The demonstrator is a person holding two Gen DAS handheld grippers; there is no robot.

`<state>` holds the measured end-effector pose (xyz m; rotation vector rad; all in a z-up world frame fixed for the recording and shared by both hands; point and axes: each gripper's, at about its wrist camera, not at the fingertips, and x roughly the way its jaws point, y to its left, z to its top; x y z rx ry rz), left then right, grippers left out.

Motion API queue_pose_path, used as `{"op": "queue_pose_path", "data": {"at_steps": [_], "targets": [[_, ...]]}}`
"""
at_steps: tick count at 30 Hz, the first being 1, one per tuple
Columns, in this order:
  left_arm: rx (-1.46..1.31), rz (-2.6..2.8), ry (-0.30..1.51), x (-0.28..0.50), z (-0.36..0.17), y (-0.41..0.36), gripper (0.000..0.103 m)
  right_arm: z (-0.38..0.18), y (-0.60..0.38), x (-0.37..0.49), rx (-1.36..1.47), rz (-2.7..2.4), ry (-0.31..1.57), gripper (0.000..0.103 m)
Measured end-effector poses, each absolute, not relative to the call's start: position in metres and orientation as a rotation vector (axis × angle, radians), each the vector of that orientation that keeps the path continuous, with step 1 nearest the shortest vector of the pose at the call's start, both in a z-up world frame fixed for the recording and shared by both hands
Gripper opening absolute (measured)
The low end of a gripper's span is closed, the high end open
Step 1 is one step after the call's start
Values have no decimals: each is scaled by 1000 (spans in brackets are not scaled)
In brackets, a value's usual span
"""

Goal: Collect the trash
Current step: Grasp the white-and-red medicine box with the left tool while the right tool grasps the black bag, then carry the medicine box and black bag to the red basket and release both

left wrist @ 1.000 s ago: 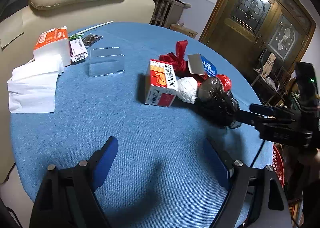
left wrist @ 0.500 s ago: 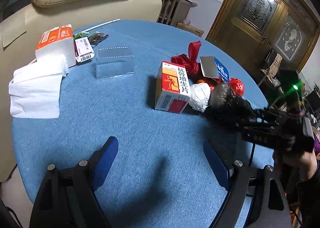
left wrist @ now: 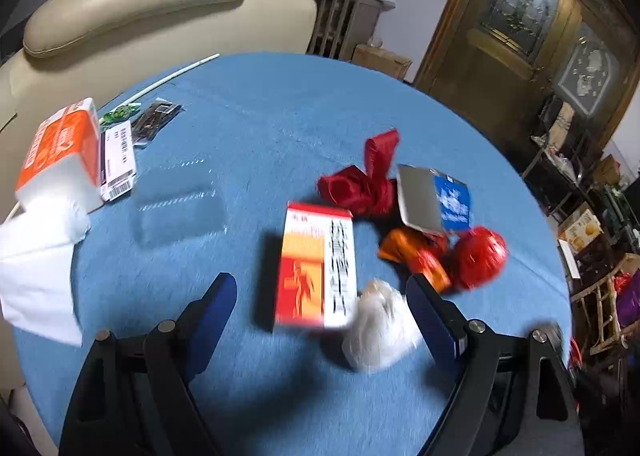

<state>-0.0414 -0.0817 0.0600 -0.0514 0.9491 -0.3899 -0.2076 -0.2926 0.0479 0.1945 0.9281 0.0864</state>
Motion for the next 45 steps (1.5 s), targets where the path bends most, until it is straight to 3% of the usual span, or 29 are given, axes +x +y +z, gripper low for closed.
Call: {"op": "queue_pose_path", "data": {"at_steps": [7, 8, 9, 10, 22, 29, 45], "targets": [[-39, -328, 1089, -7, 36, -92, 85, 47, -301, -226, 259, 85, 907, 53], [-31, -334, 1097, -6, 34, -92, 79, 47, -302, -227, 263, 86, 905, 53], [-16, -337, 1103, -6, 32, -93, 57, 48, -302, -228, 267, 86, 902, 53], [-3, -341, 1115, -7, 30, -93, 48, 49, -302, -230, 271, 87, 898, 53], [2, -305, 932, -78, 71, -43, 48, 50, -301, -234, 295, 78, 875, 53], [-25, -314, 957, -123, 59, -16, 48, 51, -293, -237, 292, 63, 878, 53], [41, -388, 933, -155, 56, -35, 48, 66, -284, -248, 285, 24, 844, 53]]}}
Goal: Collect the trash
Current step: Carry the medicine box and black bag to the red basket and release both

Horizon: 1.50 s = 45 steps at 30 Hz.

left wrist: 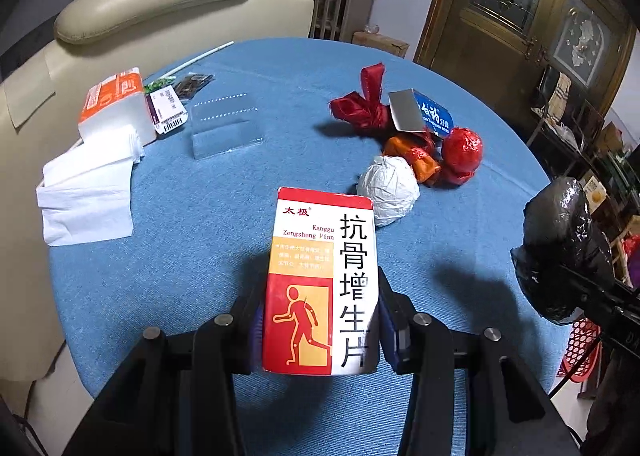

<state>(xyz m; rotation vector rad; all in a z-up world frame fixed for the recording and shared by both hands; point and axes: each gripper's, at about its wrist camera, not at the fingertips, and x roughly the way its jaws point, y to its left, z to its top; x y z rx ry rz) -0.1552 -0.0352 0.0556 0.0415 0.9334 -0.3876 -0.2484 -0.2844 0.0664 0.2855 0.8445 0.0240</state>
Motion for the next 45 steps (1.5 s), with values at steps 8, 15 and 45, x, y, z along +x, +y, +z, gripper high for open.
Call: {"op": "queue_pose_path", "data": {"at_steps": [8, 15, 45], "targets": [[67, -381, 910, -161, 59, -42, 48, 69, -292, -255, 323, 6, 829, 53], [117, -371, 888, -167, 58, -54, 48, 67, -298, -259, 345, 3, 815, 53], [185, -514, 826, -185, 77, -118, 48, 65, -331, -275, 408, -98, 772, 53]]}}
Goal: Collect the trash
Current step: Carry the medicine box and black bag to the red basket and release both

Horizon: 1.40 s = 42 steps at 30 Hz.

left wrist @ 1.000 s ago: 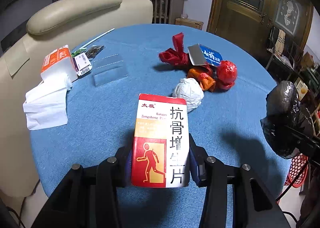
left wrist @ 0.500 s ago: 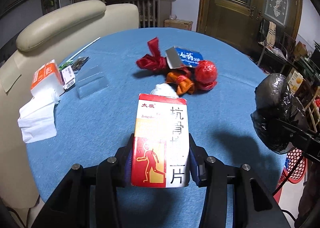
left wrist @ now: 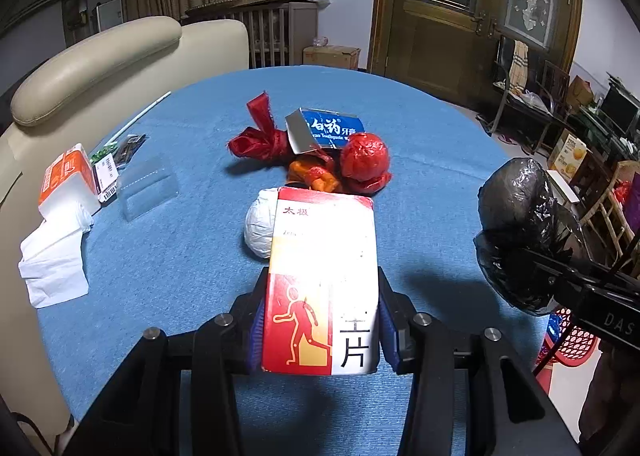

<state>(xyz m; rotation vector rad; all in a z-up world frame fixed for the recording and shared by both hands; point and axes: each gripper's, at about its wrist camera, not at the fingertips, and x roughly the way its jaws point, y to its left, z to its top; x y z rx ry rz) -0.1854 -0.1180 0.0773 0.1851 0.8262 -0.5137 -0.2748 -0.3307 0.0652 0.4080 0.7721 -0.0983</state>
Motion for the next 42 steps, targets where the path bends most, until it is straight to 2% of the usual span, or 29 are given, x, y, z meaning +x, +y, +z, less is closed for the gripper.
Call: {"op": "queue_pose_path", "data": {"at_steps": [20, 42], "targets": [[240, -583, 792, -199, 87, -153, 48, 75, -390, -333, 481, -253, 704, 53], [326, -830, 714, -247, 113, -266, 48, 53, -502, -448, 625, -624, 672, 53]]}}
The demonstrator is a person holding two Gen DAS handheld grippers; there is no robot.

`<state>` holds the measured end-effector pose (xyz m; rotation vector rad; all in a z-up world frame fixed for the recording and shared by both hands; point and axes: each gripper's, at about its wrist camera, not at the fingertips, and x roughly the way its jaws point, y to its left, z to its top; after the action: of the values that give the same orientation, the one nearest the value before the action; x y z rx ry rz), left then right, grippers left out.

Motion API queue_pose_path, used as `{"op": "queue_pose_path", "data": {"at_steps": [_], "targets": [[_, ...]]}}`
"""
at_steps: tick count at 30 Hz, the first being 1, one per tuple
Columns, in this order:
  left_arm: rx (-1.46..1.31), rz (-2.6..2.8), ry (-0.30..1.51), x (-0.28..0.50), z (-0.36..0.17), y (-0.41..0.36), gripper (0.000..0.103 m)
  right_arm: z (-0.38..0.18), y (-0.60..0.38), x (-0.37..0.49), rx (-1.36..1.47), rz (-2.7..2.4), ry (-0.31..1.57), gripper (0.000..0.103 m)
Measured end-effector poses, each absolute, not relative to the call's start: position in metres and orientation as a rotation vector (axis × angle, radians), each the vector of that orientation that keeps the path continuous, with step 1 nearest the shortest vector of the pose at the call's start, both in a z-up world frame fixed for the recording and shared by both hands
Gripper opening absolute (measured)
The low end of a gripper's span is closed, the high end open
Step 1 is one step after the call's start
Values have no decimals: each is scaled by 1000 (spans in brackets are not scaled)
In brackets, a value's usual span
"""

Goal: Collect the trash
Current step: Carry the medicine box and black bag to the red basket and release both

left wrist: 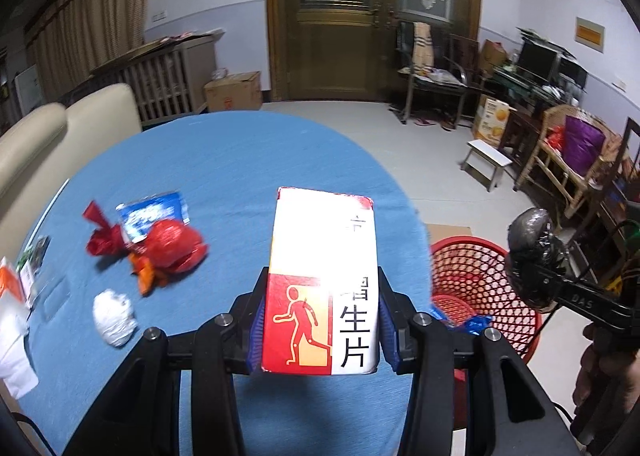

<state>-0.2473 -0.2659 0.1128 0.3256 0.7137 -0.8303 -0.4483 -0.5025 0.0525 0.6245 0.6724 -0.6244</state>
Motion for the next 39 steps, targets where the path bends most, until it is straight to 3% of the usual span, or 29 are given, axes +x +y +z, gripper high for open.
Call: {"op": "queue_pose_path", "data": {"at_steps": [10, 14, 29, 33, 39], "targets": [[367, -911, 697, -272, 115, -306, 48, 41, -517, -450, 647, -656, 698, 56], [384, -959, 708, -280, 111, -324, 48, 25, -526, -452, 685, -679, 741, 73], [474, -1123, 789, -317, 87, -391, 49, 38, -546, -504, 759, -783, 617, 73], [503, -1148, 836, -318, 76, -406, 73, 47, -550, -511, 769, -794, 579, 73], [485, -1134, 869, -305, 78, -397, 74, 55, -546, -512, 761, -786, 561, 73]]}}
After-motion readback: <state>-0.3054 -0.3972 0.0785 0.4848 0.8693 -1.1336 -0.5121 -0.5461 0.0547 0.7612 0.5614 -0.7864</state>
